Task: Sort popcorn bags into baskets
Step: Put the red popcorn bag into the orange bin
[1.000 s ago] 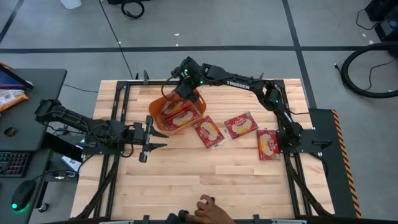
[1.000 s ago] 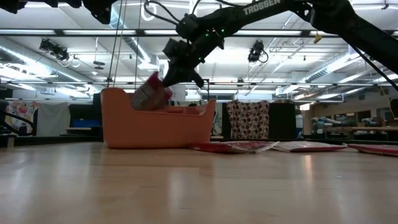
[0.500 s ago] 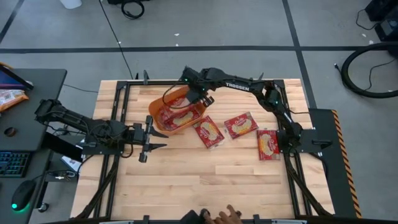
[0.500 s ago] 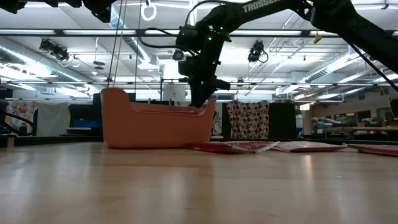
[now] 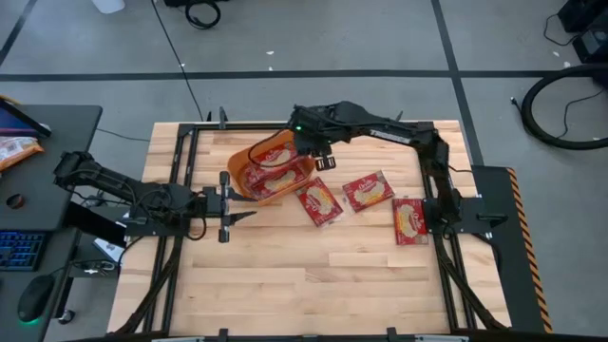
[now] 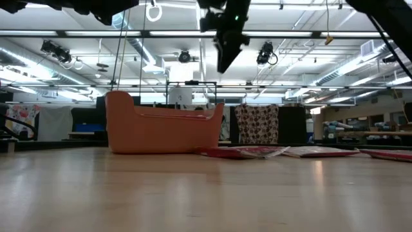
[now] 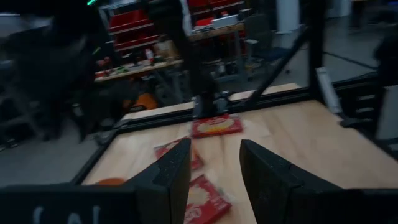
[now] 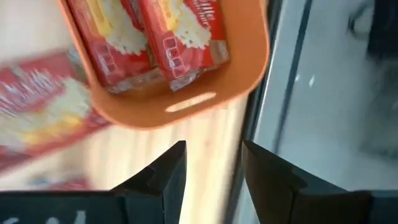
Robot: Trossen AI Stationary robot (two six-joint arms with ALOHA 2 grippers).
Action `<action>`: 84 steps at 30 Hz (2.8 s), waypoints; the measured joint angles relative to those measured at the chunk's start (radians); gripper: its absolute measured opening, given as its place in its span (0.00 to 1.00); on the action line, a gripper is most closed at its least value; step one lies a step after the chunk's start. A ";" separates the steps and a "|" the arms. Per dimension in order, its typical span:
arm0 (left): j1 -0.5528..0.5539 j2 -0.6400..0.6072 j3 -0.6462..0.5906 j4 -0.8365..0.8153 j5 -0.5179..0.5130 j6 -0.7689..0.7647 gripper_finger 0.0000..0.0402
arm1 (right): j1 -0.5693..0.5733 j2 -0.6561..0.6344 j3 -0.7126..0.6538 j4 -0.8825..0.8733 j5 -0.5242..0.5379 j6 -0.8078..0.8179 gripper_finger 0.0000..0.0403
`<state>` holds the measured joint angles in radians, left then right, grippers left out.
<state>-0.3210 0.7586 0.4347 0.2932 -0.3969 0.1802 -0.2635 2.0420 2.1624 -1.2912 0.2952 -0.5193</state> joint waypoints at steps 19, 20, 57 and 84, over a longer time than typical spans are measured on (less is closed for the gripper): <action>0.006 0.000 0.000 0.000 -0.134 -0.001 0.35 | 0.104 -0.107 -0.265 -0.202 -0.159 0.637 0.40; 0.006 0.000 0.000 0.000 -0.134 -0.001 0.35 | 0.120 -0.114 -0.308 -0.162 -0.147 0.622 0.40; 0.006 0.000 0.000 -0.020 -0.134 -0.037 0.35 | 0.496 -0.204 -1.204 1.250 0.060 0.342 0.40; 0.005 0.000 0.000 -0.028 -0.134 -0.038 0.35 | 0.566 -0.098 -1.205 1.288 0.354 0.344 0.40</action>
<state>-0.3157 0.7589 0.4347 0.2654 -0.5312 0.1421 0.3020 1.9442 0.9577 -0.0031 0.6493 -0.1749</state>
